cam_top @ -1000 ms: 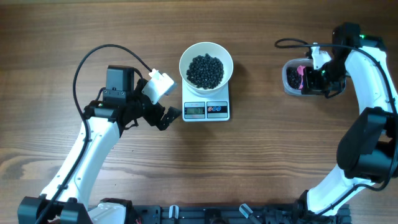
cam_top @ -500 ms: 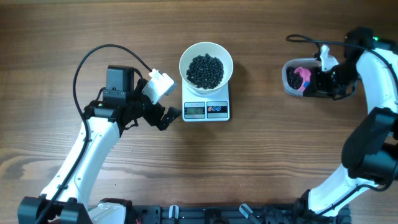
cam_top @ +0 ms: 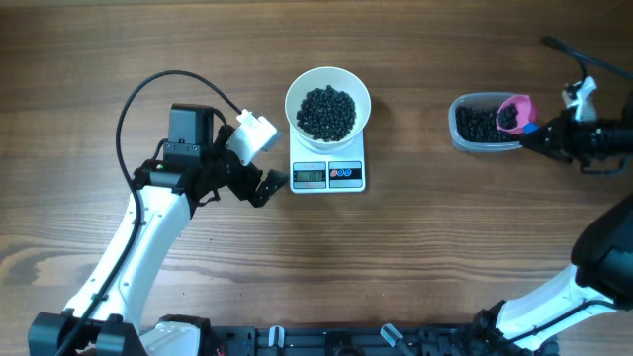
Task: Scoop item into bowl and weigh 150g on scale
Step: 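Dig the pink scoop into the beans and lift it out, then carry the filled scoop over the white bowl and tip beans in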
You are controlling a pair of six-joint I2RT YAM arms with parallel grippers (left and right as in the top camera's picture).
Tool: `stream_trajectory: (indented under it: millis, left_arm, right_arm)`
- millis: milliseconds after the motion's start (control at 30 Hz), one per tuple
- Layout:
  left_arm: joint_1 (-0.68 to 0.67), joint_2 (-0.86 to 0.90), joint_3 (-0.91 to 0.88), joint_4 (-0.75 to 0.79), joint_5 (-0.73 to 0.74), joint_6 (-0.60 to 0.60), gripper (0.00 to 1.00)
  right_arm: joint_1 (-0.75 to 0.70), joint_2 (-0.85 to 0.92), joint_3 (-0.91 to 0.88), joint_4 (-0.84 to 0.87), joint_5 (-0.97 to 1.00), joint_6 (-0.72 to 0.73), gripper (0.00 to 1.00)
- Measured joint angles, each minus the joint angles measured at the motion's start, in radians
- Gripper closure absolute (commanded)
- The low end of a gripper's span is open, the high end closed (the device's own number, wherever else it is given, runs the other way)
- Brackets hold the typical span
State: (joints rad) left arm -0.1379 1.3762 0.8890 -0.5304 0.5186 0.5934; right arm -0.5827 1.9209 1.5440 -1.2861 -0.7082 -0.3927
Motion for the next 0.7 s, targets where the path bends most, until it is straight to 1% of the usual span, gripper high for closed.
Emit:
stream_trajectory:
  millis: [233, 433, 567, 700]
  left_arm:
    - [0.000, 0.000, 0.000, 0.000, 0.000, 0.000, 0.00]
    - [0.000, 0.000, 0.000, 0.000, 0.000, 0.000, 0.00]
    - [0.000, 0.000, 0.000, 0.000, 0.000, 0.000, 0.00]
    - [0.000, 0.000, 0.000, 0.000, 0.000, 0.000, 0.00]
  right_arm:
    - [-0.009, 0.000, 0.000, -0.012, -0.140, -0.059, 0.96]
    - [0.004, 0.000, 0.000, -0.011, -0.244, -0.074, 0.96]
    - [0.095, 0.000, 0.000, 0.044, -0.280, -0.055, 0.96]
    - [0.234, 0.000, -0.001, 0.159, -0.297, 0.027, 0.96]
